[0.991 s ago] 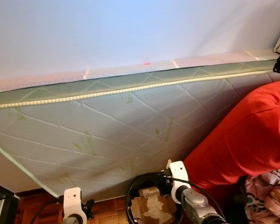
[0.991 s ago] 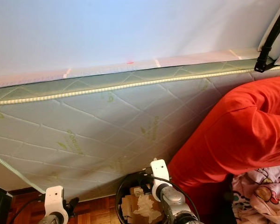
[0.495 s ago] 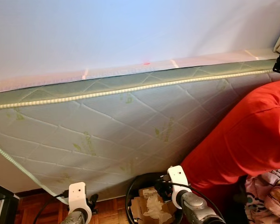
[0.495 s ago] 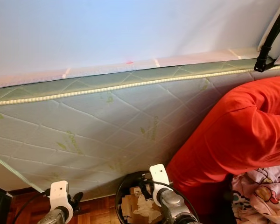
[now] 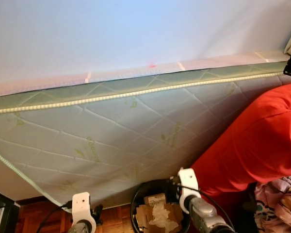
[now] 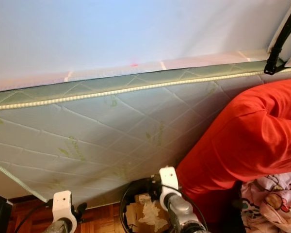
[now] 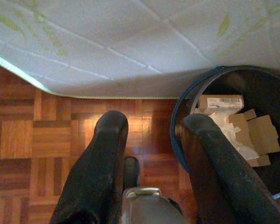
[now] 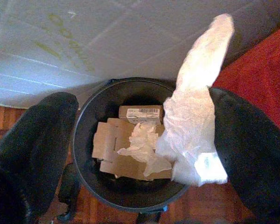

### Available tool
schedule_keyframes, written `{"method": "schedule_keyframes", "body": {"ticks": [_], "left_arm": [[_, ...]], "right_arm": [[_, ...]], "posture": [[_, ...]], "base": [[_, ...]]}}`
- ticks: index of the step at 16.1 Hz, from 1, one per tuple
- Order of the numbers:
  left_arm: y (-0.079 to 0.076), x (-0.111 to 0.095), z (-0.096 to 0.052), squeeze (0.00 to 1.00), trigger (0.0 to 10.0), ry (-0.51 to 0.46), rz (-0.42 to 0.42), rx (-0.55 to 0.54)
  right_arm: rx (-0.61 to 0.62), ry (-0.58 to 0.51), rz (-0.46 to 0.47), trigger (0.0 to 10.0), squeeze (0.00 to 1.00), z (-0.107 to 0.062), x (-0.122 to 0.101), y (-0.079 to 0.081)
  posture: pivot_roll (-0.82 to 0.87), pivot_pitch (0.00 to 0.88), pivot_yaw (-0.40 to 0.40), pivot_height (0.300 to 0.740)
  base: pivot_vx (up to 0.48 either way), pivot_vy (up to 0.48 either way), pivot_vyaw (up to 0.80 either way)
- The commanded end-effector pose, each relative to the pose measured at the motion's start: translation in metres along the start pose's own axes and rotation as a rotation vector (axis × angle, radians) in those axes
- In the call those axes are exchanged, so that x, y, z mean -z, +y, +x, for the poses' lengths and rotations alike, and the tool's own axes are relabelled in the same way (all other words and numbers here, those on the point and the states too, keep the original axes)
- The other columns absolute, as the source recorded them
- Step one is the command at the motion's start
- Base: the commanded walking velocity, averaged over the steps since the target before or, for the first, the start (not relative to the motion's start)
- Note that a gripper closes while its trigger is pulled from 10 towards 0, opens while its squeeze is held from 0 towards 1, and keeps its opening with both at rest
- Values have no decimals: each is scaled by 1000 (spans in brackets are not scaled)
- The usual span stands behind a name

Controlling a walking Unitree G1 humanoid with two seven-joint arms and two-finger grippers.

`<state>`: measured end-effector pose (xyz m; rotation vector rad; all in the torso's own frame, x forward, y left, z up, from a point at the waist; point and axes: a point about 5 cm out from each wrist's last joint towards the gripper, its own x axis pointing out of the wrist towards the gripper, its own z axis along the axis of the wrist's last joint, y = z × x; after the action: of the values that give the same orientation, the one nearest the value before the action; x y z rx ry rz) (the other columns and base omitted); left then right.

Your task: Clean up the room

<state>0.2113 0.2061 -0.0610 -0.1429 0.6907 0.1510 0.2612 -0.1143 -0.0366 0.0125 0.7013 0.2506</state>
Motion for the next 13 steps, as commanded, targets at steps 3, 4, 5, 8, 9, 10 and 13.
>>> {"method": "schedule_keyframes", "body": {"ticks": [3, 4, 5, 8, 9, 10, 13], "left_arm": [[6, 4, -2, 0, 10000, 12, 5, -3], [8, 3, -2, 0, 10000, 12, 4, -5], [8, 3, -2, 0, 10000, 12, 4, -7], [11, 2, -2, 0, 10000, 12, 7, -8], [11, 2, -2, 0, 10000, 11, 6, -8], [11, 2, -2, 0, 10000, 11, 6, -9], [11, 1, -2, 0, 10000, 8, 7, -8]], "right_arm": [[-34, 140, -84, 10000, 1000, -4, 25, 4], [-43, 119, -22, 10000, 1000, -4, 25, 6], [-60, 72, 12, 10000, 1000, -3, 20, 8], [-178, 5, 98, 10000, 0, -1, 7, 22], [-233, -3, 111, 10000, 0, 0, 5, 27], [-263, -1, 112, 10000, 0, 0, 4, 30], [-193, 152, -95, 10000, 0, -1, 20, 25]], "posture": [[112, 73, -36, 740], [112, 73, -35, 740], [111, 72, -35, 740], [114, 70, -35, 740], [114, 70, -35, 740], [115, 70, -37, 740], [117, 69, -37, 740]], "base": [[0, 0, 0], [0, 0, 0], [0, 0, 0], [0, 0, 0], [0, 0, 0], [0, 0, 0], [0, 0, 0]]}}
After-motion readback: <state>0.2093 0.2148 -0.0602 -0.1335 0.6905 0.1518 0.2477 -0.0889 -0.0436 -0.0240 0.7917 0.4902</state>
